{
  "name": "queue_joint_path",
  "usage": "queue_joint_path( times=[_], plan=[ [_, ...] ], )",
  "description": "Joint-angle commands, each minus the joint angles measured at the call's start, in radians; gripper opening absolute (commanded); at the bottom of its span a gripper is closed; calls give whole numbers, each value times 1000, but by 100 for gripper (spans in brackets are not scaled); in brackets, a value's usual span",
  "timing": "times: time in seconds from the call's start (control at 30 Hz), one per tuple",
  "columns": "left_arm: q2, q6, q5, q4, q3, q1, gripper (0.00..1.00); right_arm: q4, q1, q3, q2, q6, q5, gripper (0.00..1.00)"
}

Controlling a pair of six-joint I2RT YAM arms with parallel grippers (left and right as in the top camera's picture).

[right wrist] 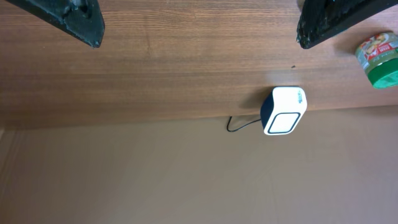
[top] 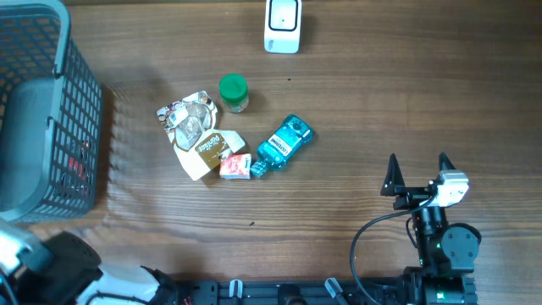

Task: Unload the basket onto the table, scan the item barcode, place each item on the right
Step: 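Lower the left gripper into the basket toward the black snack packet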

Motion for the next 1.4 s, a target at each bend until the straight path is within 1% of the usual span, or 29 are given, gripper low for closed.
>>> queue_joint_path(
  times=[0.0, 0.03, 0.07, 0.17, 0.2, 0.23, 0.27, 0.33, 0.43, 0.5, 0.57, 0.6, 0.63, 0.67, 0.7, 0.73, 0.77, 0.83, 0.87, 0.9, 0.97, 1.03, 1.1, 1.37],
  plan=[
    [79, 240, 142, 6, -48, 3, 100, 3, -3, 0, -2, -6, 10, 100],
    [88, 260, 148, 10, -67, 3, 100, 3, -3, 0, -2, -6, 10, 100],
    [95, 310, 170, 10, -97, 3, 100, 3, -3, 0, -2, -6, 10, 100],
    [98, 525, 373, 39, -244, 5, 100, 3, -3, 0, -2, -6, 10, 100],
    [98, 579, 406, 51, -296, 5, 100, 3, -3, 0, -2, -6, 10, 100],
    [98, 606, 426, 69, -338, 5, 100, 3, -3, 0, -2, -6, 10, 100],
    [98, 644, 449, 125, -439, 5, 100, 3, -3, 0, -2, -6, 10, 100],
    [98, 644, 433, 200, -529, 5, 100, 3, -3, 0, -2, -6, 10, 100],
    [98, 643, 344, 290, -621, 5, 100, 3, -3, 0, -2, -5, 10, 100],
    [98, 643, 309, 315, -653, 5, 100, 3, -3, 0, -2, -6, 10, 100],
    [98, 644, 309, 338, -669, 5, 100, 3, -3, 0, -2, -6, 10, 100],
    [98, 645, 310, 347, -670, 5, 98, 3, -3, 0, -2, -6, 10, 100],
    [98, 673, 311, 355, -670, 5, 89, 3, -3, 0, -2, -6, 10, 100],
    [98, 699, 311, 359, -670, 5, 78, 3, -3, 0, -2, -6, 10, 100],
    [98, 716, 311, 364, -671, 5, 72, 3, -3, 0, -2, -6, 10, 100],
    [98, 718, 311, 370, -671, 5, 72, 3, -3, 0, -2, -6, 10, 100],
    [99, 718, 311, 379, -671, 5, 75, 3, -3, 0, -2, -6, 10, 100],
    [100, 719, 309, 399, -674, 5, 75, 3, -3, 0, -2, -6, 10, 100],
    [100, 719, 309, 413, -677, 5, 76, 3, -3, 0, -2, -6, 10, 100],
    [104, 718, 309, 421, -677, 5, 80, 3, -3, 0, -2, -6, 10, 100],
    [113, 719, 309, 423, -677, 5, 82, 3, -3, 0, -2, -6, 10, 100],
    [128, 719, 309, 427, -677, 5, 82, 3, -3, 0, -2, -6, 10, 100],
    [145, 723, 309, 433, -678, 5, 82, 3, -3, 0, -2, -6, 10, 100],
    [204, 723, 309, 455, -678, 5, 68, 3, -3, 0, -2, -6, 10, 100]
  ],
)
